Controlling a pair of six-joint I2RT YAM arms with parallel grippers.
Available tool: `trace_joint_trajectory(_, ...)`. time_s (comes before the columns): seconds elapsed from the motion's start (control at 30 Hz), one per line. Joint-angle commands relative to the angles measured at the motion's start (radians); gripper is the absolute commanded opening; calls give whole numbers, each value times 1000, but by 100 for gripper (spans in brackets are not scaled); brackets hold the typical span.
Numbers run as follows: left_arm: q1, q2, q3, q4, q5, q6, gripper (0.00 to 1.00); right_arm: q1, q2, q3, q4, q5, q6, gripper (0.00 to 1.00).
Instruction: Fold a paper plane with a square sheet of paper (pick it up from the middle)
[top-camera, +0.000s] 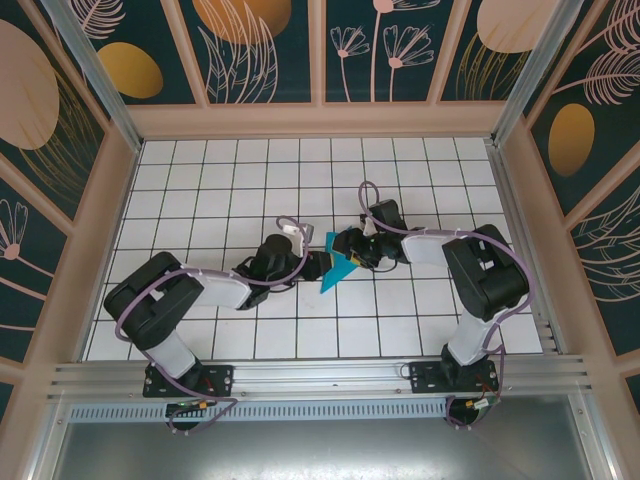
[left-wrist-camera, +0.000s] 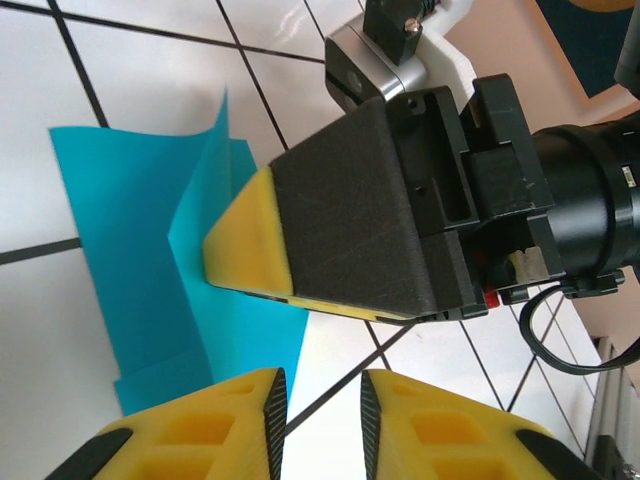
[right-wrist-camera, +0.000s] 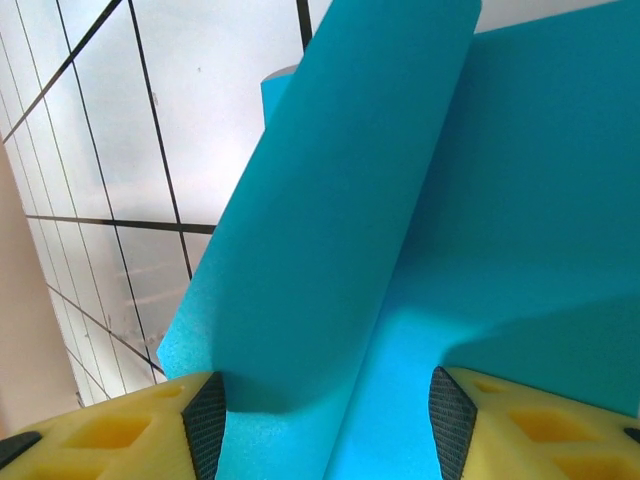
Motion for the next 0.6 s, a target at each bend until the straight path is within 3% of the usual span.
trace_joint_trajectory(0.0,2,36,36,-14,52,-24,27,3,74,-20,-101,127,-40,60)
trace_joint_trajectory(0.17,1,95,65,-10,104,-30,24,3,83,-15,-110,129,-41,60)
trace_joint_trajectory(0.57,1,152,103,-116,20,-18,19,2,90,-7,-125,129,-52,60)
